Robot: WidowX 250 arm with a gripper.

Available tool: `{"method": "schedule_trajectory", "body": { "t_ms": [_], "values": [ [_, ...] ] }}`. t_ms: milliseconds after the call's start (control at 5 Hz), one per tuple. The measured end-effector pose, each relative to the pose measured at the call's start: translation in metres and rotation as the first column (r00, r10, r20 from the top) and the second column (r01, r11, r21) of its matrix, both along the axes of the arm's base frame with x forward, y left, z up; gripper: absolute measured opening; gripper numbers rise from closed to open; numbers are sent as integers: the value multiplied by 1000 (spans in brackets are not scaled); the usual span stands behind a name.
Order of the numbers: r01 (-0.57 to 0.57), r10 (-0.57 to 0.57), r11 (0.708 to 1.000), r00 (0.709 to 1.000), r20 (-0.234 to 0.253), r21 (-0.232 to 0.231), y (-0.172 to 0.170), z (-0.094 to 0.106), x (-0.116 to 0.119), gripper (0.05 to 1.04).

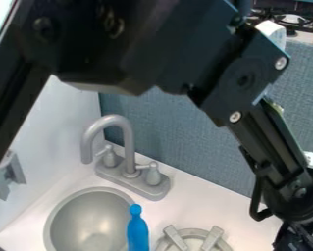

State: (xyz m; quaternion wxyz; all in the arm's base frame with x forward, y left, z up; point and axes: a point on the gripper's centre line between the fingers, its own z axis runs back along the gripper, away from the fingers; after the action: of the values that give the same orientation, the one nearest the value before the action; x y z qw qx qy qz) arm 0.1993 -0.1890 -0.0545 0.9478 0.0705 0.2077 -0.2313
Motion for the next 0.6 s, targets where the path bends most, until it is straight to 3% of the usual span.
{"method": "schedule_trajectory", "body": {
  "t_ms": [200, 400, 600],
  "values": [
    [-10, 10, 1000, 1000, 0, -4, -2, 0, 0, 174],
    [-15, 15, 1000, 1000, -5, 4, 0, 0, -1, 114],
    [-19, 20, 1000, 998, 59, -16, -1, 27, 7, 106]
  ]
}}
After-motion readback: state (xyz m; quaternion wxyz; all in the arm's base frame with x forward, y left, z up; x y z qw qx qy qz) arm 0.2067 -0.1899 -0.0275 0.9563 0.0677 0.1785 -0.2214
